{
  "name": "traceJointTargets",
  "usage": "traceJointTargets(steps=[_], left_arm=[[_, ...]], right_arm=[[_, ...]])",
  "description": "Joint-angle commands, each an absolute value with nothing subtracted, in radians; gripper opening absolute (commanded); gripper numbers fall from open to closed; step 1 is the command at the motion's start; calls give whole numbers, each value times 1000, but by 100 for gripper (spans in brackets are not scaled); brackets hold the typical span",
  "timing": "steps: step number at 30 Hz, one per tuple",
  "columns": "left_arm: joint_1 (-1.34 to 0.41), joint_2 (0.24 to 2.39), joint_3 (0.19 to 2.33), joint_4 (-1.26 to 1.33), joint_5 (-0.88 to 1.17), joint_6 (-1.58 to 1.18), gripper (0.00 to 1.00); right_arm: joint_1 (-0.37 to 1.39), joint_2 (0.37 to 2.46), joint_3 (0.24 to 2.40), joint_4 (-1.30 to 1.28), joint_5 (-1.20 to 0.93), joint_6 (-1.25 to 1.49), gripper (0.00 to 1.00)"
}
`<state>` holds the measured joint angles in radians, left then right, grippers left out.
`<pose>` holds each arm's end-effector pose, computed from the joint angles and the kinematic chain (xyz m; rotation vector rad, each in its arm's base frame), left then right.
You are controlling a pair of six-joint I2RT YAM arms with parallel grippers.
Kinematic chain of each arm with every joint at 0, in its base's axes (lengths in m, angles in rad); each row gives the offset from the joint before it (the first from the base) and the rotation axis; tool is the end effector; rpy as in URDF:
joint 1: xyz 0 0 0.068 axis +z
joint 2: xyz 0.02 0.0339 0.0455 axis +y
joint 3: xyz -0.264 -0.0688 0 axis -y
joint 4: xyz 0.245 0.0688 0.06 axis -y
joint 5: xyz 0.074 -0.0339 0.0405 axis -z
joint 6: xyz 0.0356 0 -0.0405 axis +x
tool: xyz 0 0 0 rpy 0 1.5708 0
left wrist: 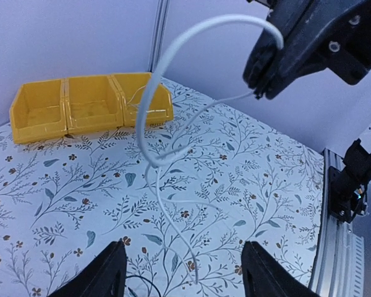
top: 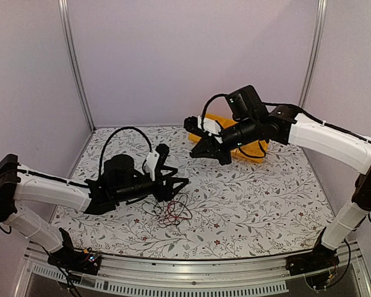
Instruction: Untangle the cables
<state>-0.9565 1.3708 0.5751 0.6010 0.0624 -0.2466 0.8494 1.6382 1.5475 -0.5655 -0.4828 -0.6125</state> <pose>0.1649 -0.2377 0.2180 0.6910 1.7270 -0.9129 0.2325 0.2894 0.3501 -1.6699 1.4625 0.6669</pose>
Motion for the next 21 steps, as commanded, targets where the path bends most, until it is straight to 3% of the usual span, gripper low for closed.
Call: traceJointTargets(steps=[1, 3, 7, 12, 21], left_arm=[[-990, 1495, 680, 706, -19, -243, 64], [-992, 1557, 713, 734, -9, -241, 60], [-993, 1664, 764, 760, -12, -262, 39], [-993, 1739, 759, 839, 6, -284, 2], [-974, 1904, 792, 898, 13, -310, 0]], right_arm=[[840, 1570, 1529, -523, -525, -579, 0], [835, 1557, 1533, -519, -533, -571, 0], [828, 1526, 1568, -520, -518, -562, 0], [792, 1480, 1692, -549, -504, -560, 0], [743, 1474, 1975, -643, -529, -545, 0]])
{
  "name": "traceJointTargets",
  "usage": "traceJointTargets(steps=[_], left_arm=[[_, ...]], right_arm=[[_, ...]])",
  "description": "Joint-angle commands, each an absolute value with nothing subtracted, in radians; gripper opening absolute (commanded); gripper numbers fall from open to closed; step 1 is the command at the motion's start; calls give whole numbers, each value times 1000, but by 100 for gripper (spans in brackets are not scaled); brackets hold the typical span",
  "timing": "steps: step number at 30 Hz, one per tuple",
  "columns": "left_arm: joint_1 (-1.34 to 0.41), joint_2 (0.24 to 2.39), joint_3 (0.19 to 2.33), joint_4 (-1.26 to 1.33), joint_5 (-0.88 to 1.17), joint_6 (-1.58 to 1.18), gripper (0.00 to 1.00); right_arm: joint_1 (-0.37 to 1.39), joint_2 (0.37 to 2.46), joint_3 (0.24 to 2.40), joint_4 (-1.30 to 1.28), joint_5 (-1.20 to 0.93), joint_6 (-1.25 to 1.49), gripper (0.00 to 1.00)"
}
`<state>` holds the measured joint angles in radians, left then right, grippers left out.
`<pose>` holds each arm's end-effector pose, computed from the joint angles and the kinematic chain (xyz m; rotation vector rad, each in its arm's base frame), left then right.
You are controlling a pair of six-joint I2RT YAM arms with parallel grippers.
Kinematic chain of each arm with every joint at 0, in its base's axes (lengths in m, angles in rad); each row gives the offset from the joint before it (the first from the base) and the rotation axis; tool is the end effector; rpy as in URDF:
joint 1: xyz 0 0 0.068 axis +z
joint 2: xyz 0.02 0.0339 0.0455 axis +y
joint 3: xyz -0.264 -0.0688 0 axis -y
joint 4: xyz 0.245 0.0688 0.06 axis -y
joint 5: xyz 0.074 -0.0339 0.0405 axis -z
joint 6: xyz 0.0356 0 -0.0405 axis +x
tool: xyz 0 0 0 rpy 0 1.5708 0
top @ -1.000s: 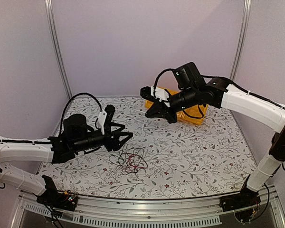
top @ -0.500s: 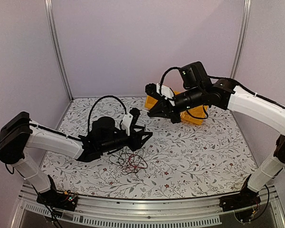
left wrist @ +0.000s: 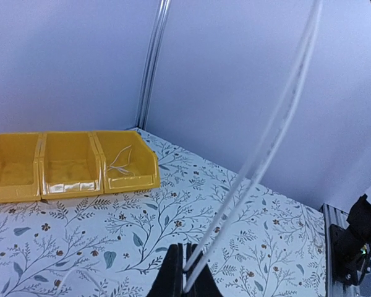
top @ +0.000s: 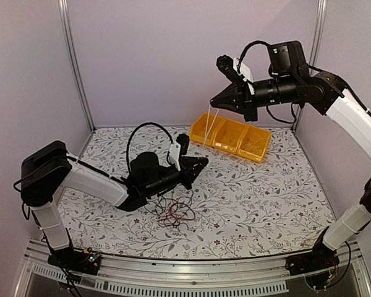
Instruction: Untangle the cables
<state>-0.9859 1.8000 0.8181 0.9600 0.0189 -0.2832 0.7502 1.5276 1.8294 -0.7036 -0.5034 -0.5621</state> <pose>0.2068 -0.3135 0.1978 0.5947 1.5771 -0.9903 0.2235 0.2318 0.4662 -1.4471 1.3377 0.6181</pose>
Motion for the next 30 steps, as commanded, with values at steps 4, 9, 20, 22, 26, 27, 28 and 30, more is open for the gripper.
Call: traceJointTargets(steps=[4, 9, 20, 22, 26, 27, 28, 30], left_arm=[[-953, 1965, 796, 913, 8, -332, 0], [-931, 2033, 793, 938, 3, -350, 1], [-923, 2077, 778, 989, 4, -362, 11], [-924, 2055, 766, 996, 3, -357, 12], [-924, 1978, 739, 981, 10, -333, 14], [-925, 1949, 738, 961, 13, -324, 14], [-927, 1918, 739, 939, 26, -315, 15], [-928, 1854, 750, 872, 80, -302, 20]], right_arm=[[737, 1469, 2056, -663, -519, -533, 0], [720, 1461, 2109, -669, -508, -521, 0], [681, 1453, 2051, -659, -513, -508, 0], [676, 1448, 2031, -653, -502, -512, 0], [654, 1436, 1987, -640, -486, -515, 0], [650, 1431, 1976, -637, -476, -518, 0], [646, 1425, 1965, -633, -463, -522, 0], [637, 1416, 1939, -622, -435, -530, 0]])
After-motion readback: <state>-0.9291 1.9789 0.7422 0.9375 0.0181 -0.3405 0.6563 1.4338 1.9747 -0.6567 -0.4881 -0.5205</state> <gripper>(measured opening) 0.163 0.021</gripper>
